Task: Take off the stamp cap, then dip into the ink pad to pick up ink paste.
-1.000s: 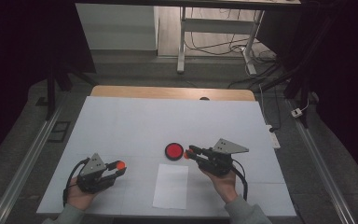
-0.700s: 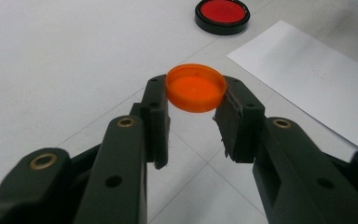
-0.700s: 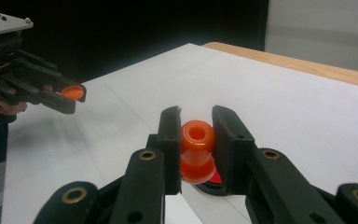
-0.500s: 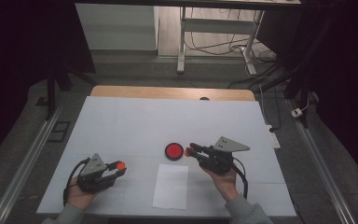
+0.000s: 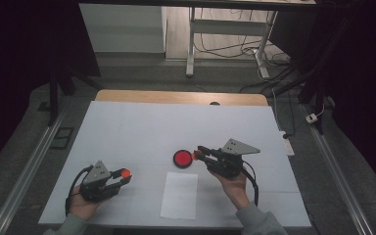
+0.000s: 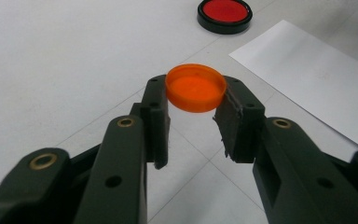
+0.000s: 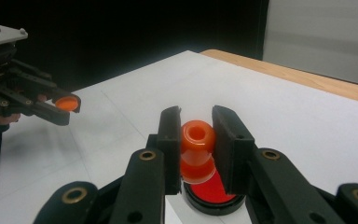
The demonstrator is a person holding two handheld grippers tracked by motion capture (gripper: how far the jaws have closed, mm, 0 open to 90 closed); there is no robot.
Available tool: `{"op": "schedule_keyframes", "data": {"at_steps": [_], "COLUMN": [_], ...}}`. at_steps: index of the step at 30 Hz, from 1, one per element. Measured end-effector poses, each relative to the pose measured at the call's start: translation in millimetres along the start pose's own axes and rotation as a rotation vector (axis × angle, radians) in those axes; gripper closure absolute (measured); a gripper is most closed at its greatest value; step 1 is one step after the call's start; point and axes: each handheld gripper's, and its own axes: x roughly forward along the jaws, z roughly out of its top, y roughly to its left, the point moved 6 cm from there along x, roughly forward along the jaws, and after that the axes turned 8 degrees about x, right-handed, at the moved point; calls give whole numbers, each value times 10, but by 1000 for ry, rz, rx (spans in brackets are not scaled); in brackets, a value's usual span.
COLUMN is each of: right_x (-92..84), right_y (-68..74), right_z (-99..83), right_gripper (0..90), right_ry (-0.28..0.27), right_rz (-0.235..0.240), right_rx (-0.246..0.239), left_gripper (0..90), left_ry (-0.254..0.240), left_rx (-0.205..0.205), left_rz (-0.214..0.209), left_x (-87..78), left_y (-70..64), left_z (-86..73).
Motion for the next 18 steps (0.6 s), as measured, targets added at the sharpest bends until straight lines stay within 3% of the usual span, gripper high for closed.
{"op": "schedule_keyframes", "data": {"at_steps": [18], "right_x": [134], "right_y": [-44], "right_z": [6], "right_gripper": [728], "right_ry": [17], "right_rz": [4], "right_rx": [7], "left_gripper": [647], "left_ry": [-3], "left_rx": [2], "left_rz": [1], "left_x": [3], "left_y": [-5], "left_z": [14]}}
